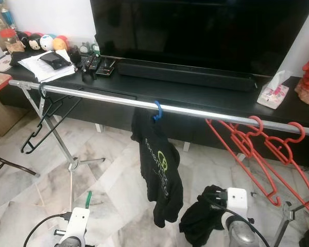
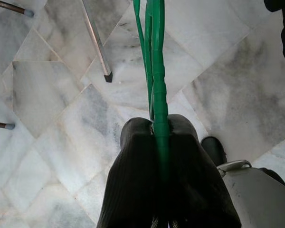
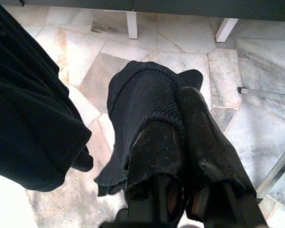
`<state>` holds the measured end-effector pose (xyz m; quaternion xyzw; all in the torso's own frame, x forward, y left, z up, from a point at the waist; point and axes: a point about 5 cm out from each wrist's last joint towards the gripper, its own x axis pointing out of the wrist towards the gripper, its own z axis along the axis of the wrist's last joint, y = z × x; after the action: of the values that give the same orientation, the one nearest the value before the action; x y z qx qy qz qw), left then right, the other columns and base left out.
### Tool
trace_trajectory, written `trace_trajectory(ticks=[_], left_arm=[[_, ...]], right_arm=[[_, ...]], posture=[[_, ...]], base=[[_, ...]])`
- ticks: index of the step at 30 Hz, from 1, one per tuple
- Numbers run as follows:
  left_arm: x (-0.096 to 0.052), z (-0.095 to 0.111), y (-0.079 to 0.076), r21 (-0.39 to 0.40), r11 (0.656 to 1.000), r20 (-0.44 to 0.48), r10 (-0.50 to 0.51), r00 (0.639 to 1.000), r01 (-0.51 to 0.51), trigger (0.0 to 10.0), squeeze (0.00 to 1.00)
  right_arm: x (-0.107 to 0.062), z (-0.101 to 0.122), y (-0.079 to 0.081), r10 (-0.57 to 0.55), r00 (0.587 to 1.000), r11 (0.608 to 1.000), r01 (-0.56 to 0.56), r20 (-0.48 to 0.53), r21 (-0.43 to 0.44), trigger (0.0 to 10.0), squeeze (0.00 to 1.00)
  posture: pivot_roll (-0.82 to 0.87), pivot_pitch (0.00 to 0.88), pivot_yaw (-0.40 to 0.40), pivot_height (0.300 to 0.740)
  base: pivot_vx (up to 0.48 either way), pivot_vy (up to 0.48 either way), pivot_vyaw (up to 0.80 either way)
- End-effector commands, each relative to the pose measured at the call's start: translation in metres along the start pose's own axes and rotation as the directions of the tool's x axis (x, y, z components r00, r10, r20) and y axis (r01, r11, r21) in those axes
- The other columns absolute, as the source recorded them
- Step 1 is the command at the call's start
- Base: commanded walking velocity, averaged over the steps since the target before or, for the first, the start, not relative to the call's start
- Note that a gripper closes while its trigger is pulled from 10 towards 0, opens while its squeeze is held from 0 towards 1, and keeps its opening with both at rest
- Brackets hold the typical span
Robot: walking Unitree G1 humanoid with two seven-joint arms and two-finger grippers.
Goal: Hang hanger
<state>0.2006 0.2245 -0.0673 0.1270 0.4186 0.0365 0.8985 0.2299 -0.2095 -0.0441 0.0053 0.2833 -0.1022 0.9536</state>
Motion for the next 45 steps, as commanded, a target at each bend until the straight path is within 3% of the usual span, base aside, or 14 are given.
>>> trace_trajectory(ticks=[1, 12, 20, 33, 45], left_arm=[[-0.001, -0.009, -0.003, 0.018, 1.000, -0.040, -0.018, 0.999, 0.019, 10.0, 0.00], [-0.004, -0.021, -0.007, 0.001, 1.000, -0.078, -0.026, 0.997, 0.026, 10.0, 0.00], [-0.008, -0.032, -0.010, -0.012, 1.000, -0.106, -0.028, 0.994, 0.027, 10.0, 0.00], [-0.013, -0.046, -0.020, -0.030, 0.999, -0.136, -0.031, 0.990, 0.027, 10.0, 0.00], [-0.012, -0.043, -0.019, -0.038, 0.999, -0.134, -0.024, 0.991, 0.019, 10.0, 0.00]], right_arm=[[0.001, 0.001, -0.004, -0.017, 1.000, 1.000, 0.017, 0.000, 0.018, 10.0, 0.00], [0.003, 0.006, -0.004, -0.026, 1.000, 1.000, 0.026, 0.002, 0.013, 10.0, 0.00], [0.004, 0.006, -0.006, -0.031, 0.999, 0.999, 0.031, -0.018, 0.008, 10.0, 0.00], [0.005, 0.010, -0.004, -0.028, 1.000, 1.000, 0.028, 0.001, 0.012, 10.0, 0.00], [0.006, 0.012, -0.001, -0.021, 1.000, 1.000, 0.021, 0.010, 0.014, 10.0, 0.00]], posture=[[-0.12, 0.000, -0.002, 0.740], [-0.12, 0.000, -0.006, 0.740], [-0.12, 0.000, -0.011, 0.740], [-0.11, 0.000, -0.017, 0.740], [-0.11, 0.000, -0.017, 0.740]], base=[[0.000, 0.000, 0.00], [0.000, 0.000, 0.00], [-0.269, 0.000, -0.61], [-0.295, 0.000, 0.00], [-0.320, 0.000, -0.36]])
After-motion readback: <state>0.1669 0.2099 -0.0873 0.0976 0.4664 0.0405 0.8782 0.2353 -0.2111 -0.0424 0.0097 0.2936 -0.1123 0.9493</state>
